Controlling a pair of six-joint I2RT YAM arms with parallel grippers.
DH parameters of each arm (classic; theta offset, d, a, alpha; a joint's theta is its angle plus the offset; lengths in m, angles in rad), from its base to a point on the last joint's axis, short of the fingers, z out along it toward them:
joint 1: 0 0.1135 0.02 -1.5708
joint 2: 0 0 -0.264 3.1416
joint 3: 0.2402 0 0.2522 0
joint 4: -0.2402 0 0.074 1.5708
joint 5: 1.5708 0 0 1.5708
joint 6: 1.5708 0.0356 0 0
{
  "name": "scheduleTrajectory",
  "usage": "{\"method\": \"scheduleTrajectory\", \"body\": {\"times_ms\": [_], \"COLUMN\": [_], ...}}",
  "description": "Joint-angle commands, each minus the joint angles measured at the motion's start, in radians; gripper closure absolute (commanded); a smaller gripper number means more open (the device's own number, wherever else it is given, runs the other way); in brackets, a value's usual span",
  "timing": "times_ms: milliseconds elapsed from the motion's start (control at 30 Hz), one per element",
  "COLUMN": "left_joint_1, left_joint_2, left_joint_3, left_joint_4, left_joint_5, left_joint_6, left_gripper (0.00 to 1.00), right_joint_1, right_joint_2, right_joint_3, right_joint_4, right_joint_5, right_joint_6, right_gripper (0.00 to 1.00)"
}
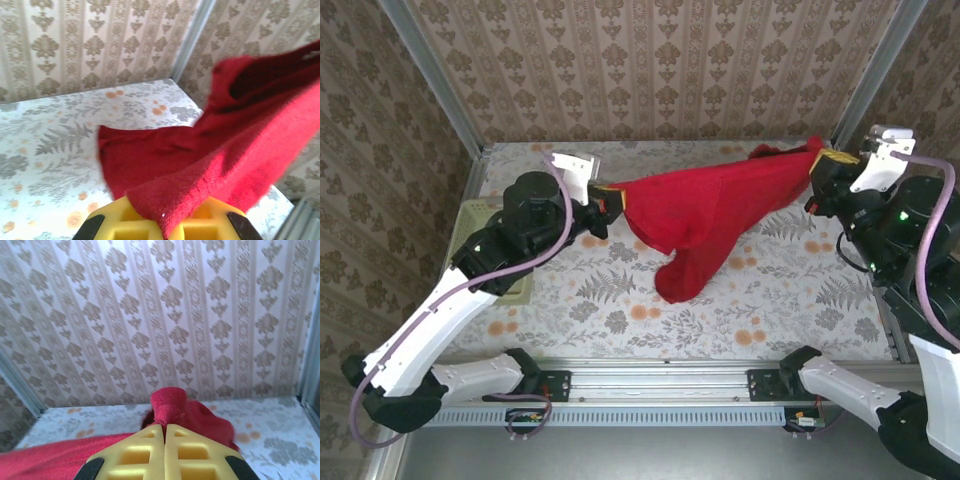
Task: Fold the inside-out t-shirt
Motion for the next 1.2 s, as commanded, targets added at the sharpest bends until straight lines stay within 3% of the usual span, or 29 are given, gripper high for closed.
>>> {"method": "scheduleTrajectory", "body": {"times_ms": [0,167,267,400,433,500,600,700,933,1033,1167], "left_joint_1": [0.103,0.326,0.405,0.458,0.469,0.482,0.467,0.41,0.221,0.161,0.133], "left_joint_2": [-0.011,0.078,0.163,0.323,0.37,0.427,0.448,0.404,0.407,0.44,0.467], "left_joint_3": [-0.042,-0.127,-0.165,-0.129,-0.104,-0.067,-0.062,-0.11,-0.192,-0.213,-0.274], "left_joint_4": [-0.097,-0.145,-0.112,-0.125,-0.146,-0.171,-0.181,-0.15,-0.004,0.049,0.123], "left_joint_5": [-0.1,0.013,0.074,0.071,0.062,0.054,0.04,-0.025,0.009,-0.006,0.015], "left_joint_6": [0.009,-0.048,-0.043,-0.034,-0.034,-0.028,-0.011,-0.006,-0.096,-0.134,-0.19], "left_gripper": [1.0,1.0,1.0,0.96,0.93,0.75,0.5,0.36,0.32,0.31,0.3], "right_joint_1": [-0.002,0.06,0.106,0.125,0.125,0.125,0.094,-0.001,-0.242,-0.327,-0.349], "right_joint_2": [0.085,0.216,0.355,0.556,0.597,0.645,0.633,0.569,0.464,0.409,0.387], "right_joint_3": [-0.045,-0.193,-0.224,-0.211,-0.19,-0.149,-0.154,-0.267,-0.645,-0.812,-0.943], "right_joint_4": [-0.011,0.136,0.189,0.242,0.23,0.185,0.127,0.106,0.129,0.228,0.361], "right_joint_5": [-0.049,-0.122,-0.157,-0.235,-0.245,-0.247,-0.19,-0.204,-0.31,-0.405,-0.534], "right_joint_6": [0.001,0.064,0.079,0.114,0.119,0.105,0.094,0.119,0.237,0.32,0.395], "right_gripper": [1.0,1.0,1.0,0.98,0.81,0.6,0.36,0.3,0.31,0.3,0.3]}}
